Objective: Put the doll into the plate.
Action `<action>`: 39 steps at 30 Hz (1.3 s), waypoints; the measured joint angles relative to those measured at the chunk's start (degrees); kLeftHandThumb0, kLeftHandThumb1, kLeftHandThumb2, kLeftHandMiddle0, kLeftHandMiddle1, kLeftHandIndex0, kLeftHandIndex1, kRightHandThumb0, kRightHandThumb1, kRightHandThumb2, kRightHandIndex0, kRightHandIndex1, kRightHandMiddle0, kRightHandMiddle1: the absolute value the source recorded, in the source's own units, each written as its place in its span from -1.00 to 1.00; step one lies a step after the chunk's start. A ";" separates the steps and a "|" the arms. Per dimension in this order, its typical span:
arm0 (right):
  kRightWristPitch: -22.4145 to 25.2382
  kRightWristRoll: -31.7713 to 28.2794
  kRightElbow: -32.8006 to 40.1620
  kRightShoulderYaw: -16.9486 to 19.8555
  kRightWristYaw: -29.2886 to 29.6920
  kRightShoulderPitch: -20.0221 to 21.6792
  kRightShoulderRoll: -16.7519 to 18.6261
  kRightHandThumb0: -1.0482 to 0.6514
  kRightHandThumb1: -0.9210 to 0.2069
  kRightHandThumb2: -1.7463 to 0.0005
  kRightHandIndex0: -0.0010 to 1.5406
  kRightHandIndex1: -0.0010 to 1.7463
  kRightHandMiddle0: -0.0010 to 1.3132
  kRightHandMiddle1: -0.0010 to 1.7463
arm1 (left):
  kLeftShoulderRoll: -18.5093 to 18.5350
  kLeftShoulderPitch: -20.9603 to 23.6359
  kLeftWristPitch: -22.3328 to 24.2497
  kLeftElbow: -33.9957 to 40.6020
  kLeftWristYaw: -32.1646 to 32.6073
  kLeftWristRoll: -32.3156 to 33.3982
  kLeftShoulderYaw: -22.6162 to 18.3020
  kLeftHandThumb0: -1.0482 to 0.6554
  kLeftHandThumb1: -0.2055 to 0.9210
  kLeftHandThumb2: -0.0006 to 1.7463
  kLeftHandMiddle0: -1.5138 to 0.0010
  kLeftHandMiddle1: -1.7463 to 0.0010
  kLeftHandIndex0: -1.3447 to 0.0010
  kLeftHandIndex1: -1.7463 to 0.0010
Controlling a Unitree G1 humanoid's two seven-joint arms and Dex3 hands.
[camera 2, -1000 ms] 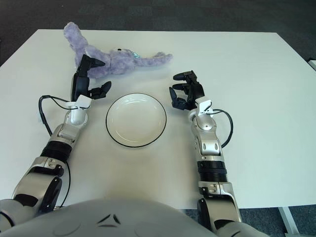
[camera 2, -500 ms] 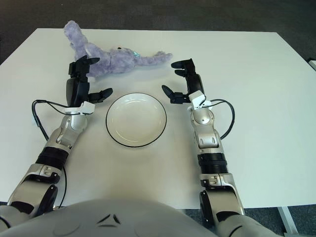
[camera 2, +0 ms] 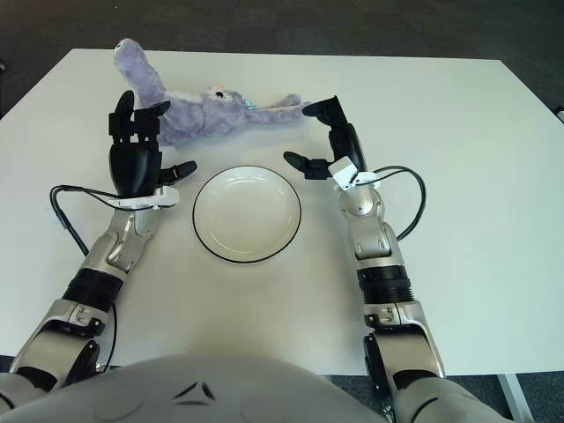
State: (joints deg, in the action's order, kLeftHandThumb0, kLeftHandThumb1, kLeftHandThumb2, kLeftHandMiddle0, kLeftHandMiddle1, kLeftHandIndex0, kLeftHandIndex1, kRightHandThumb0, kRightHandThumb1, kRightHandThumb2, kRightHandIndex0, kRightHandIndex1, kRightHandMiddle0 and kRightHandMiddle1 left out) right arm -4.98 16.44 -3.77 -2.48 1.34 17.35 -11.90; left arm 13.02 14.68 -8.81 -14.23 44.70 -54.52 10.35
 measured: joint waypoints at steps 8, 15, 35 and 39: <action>2.24 0.37 1.43 -0.58 -0.21 0.03 0.06 -0.68 -0.24 0.16 -0.89 -0.20 -0.95 0.42 | -0.89 -0.63 2.96 2.41 0.57 0.00 1.11 -0.54 -0.07 0.03 0.98 0.71 1.00 -0.05; 2.63 0.42 1.44 -1.10 -0.21 0.22 0.03 -0.65 -0.23 0.15 -0.90 -0.19 -0.97 0.42 | -1.38 -1.22 5.02 3.04 1.12 0.06 1.19 -0.56 -0.02 -0.02 1.00 0.70 1.00 -0.04; 1.68 10.83 -0.69 -6.04 1.06 5.33 -2.94 -0.69 -0.23 0.16 -0.86 -0.25 -1.00 0.28 | 2.16 1.17 11.36 4.32 -7.25 -1.10 3.07 -0.42 -0.23 0.08 0.99 0.69 1.00 0.25; 2.38 14.63 -0.45 -7.43 1.81 6.64 -3.13 -0.67 -0.23 0.16 -0.85 -0.25 -1.00 0.20 | 3.43 2.69 11.40 4.90 -11.40 0.02 3.10 -0.39 -0.27 0.10 0.99 0.69 1.00 0.26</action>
State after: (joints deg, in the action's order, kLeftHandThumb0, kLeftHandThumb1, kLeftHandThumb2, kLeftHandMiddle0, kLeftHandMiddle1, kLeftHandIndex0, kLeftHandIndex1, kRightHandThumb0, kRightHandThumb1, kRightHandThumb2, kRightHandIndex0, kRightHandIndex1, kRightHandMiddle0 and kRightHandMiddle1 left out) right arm -2.60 31.07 -4.22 -9.91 3.16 23.99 -15.03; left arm 16.45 17.38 2.59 -9.33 33.31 -54.50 13.45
